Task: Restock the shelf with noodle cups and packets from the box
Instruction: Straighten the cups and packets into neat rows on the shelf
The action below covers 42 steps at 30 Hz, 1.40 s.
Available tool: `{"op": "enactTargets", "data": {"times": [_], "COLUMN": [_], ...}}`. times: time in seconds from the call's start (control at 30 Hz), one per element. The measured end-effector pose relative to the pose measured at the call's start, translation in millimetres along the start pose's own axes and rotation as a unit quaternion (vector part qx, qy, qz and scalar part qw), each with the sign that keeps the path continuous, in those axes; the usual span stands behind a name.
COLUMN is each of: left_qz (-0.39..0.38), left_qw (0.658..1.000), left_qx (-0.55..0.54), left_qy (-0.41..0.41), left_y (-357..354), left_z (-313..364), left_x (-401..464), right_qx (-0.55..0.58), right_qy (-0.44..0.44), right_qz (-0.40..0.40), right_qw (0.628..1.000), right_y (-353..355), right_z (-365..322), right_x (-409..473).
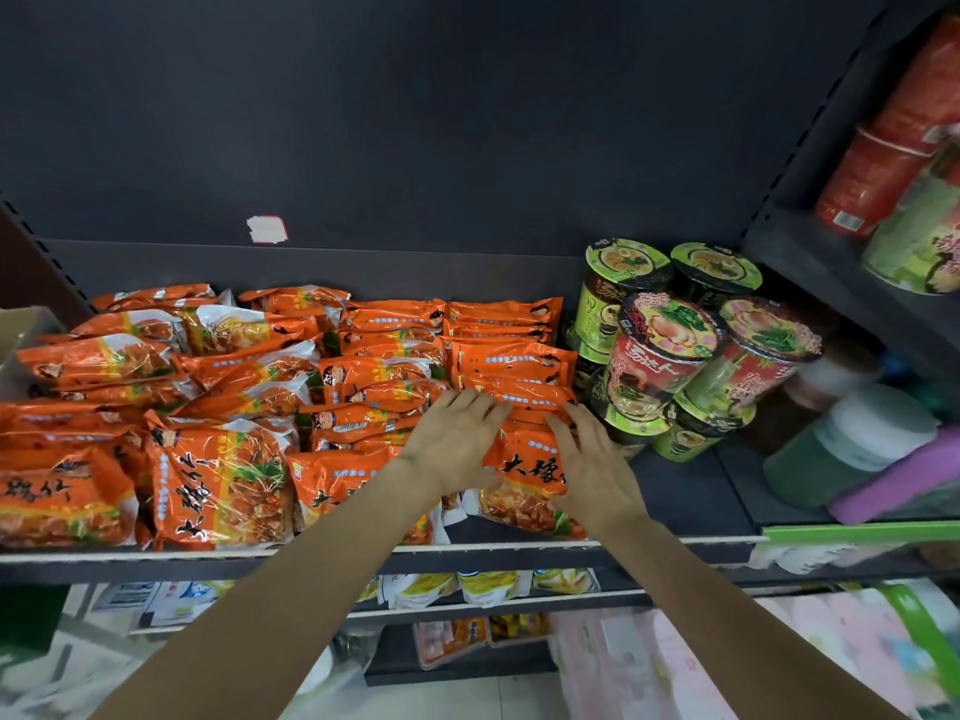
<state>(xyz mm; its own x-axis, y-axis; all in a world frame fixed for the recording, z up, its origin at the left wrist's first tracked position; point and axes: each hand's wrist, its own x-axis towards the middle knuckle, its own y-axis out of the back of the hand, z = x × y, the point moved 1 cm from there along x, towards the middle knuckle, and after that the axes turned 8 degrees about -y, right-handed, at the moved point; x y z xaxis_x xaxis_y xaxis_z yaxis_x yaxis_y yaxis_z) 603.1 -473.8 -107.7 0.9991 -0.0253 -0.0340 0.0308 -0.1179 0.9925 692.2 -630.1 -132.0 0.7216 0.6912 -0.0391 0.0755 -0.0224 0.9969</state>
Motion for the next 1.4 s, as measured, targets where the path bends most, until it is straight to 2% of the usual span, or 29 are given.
{"op": "enactTargets", "data": {"times": [0.1,0.33,0.43,0.53,0.63,0.73,0.8,0.9,0.97,1.17,1.3,1.4], "left_qz": [0.026,0.142,0.134,0.093,0.079,0.078,0.038,-0.023,-0.024,-0.034,-0.006,-0.001], "left_qw": [0.999,0.987,0.986,0.989,0.987,0.970,0.954,0.941,0.942,0.944,0.943,0.950], "left_qx": [0.022,0.020,0.008,-0.022,-0.053,-0.131,-0.179,-0.221,-0.221,-0.238,-0.237,-0.208], "left_qy": [0.027,0.075,0.096,0.113,0.126,0.189,0.239,0.253,0.253,0.227,0.233,0.232], "left_y": [-6.1,-18.5,-16.4,-9.8,-4.4,0.8,5.0,7.5,9.4,8.5,10.0,9.9], "left_z": [4.7,-4.5,-6.6,-0.7,0.1,-7.7,-12.2,-16.4,-17.6,-8.1,-9.2,-5.1], "left_x": [1.1,-5.6,-1.5,6.7,8.5,4.7,6.3,15.1,18.4,24.5,22.5,20.2], "right_qx": [-0.020,-0.034,-0.054,-0.054,-0.027,0.014,0.018,0.019,0.016,-0.009,-0.027,-0.030], "right_qy": [0.017,0.036,0.025,0.025,0.027,0.032,0.029,0.037,0.054,0.116,0.111,0.103], "right_qz": [0.036,0.160,0.148,0.126,0.090,0.058,0.025,0.007,0.003,0.059,0.136,0.164], "right_qw": [0.999,0.986,0.987,0.990,0.995,0.998,0.999,0.999,0.998,0.991,0.984,0.981], "right_y": [-5.0,-10.4,-7.6,-8.0,-7.3,1.3,6.1,5.8,2.0,0.1,-3.9,-6.3], "right_z": [-2.4,-13.9,-16.5,-15.7,-10.3,-3.2,-0.8,-3.8,-5.4,-5.9,-4.1,-4.9], "right_x": [4.0,23.2,36.6,39.4,36.6,37.2,39.7,42.1,41.9,43.2,50.6,53.6]}}
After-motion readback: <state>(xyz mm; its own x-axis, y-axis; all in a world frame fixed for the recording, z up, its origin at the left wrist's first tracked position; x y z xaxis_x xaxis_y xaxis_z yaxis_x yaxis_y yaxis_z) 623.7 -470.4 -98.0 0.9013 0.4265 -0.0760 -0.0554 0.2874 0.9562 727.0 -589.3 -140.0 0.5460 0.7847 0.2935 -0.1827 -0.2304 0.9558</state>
